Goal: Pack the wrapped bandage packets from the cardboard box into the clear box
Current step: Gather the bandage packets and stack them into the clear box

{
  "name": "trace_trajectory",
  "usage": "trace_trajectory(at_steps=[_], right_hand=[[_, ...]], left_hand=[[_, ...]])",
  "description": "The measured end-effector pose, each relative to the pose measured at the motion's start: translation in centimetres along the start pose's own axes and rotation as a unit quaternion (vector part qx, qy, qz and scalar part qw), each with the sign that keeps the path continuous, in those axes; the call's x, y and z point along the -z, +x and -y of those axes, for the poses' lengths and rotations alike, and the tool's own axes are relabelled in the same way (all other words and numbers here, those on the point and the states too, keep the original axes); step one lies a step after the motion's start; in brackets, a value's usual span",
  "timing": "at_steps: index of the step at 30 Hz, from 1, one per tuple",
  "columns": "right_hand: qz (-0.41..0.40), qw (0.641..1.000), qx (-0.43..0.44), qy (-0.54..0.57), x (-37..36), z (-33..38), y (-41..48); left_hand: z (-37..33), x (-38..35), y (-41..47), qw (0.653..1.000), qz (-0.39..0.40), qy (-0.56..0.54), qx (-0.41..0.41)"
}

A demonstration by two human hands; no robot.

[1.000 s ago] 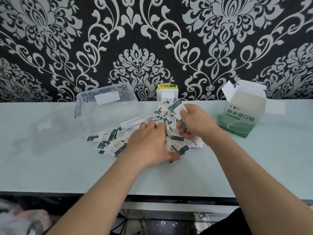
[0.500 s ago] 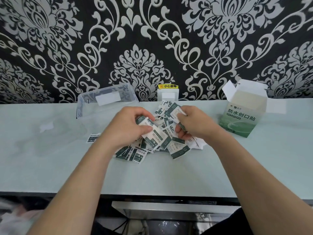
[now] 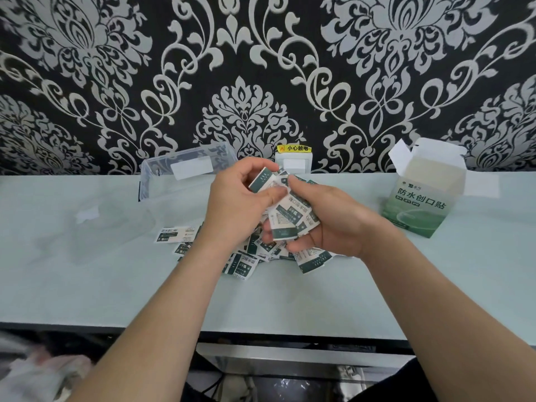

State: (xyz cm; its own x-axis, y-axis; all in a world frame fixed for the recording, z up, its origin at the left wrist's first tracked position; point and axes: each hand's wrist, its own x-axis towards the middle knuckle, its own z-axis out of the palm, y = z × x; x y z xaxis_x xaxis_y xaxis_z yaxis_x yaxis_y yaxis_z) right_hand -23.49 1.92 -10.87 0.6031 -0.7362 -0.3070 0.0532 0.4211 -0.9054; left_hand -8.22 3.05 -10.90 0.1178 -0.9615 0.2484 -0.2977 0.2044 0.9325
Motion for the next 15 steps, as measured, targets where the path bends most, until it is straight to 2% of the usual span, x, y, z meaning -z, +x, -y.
trace_trajectory(at_steps=[4, 7, 8, 10, 12, 15], right_hand=[[-0.027, 1.0, 0.011, 0.008, 0.8, 0.0, -0.2], [-0.134, 0.987, 0.049, -0.078, 2.3, 0.2, -0.2], [-0.182, 0.973, 0.056, -0.132, 2.9, 0.2, -0.3], [-0.244, 0.943, 0.052, -0.219, 3.4, 0.0, -0.1], [-0.258, 0.928, 0.033, -0.266, 3.5, -0.3, 0.1], [-0.247, 0.92, 0.009, -0.305, 3.3, -0.4, 0.3]], left_hand=[[0.2, -0.6, 0.3, 0.998, -0.004, 0.049, -0.025], [0.3, -0.7, 0.1, 0.985, 0.028, 0.169, -0.003], [0.5, -0.9, -0.1, 0.969, 0.074, 0.237, 0.01], [1.0, -1.6, -0.8, 0.905, 0.18, 0.385, 0.013], [1.6, -2.6, -1.3, 0.86, 0.218, 0.462, -0.004], [1.7, -3.2, -1.3, 0.856, 0.209, 0.473, -0.017]])
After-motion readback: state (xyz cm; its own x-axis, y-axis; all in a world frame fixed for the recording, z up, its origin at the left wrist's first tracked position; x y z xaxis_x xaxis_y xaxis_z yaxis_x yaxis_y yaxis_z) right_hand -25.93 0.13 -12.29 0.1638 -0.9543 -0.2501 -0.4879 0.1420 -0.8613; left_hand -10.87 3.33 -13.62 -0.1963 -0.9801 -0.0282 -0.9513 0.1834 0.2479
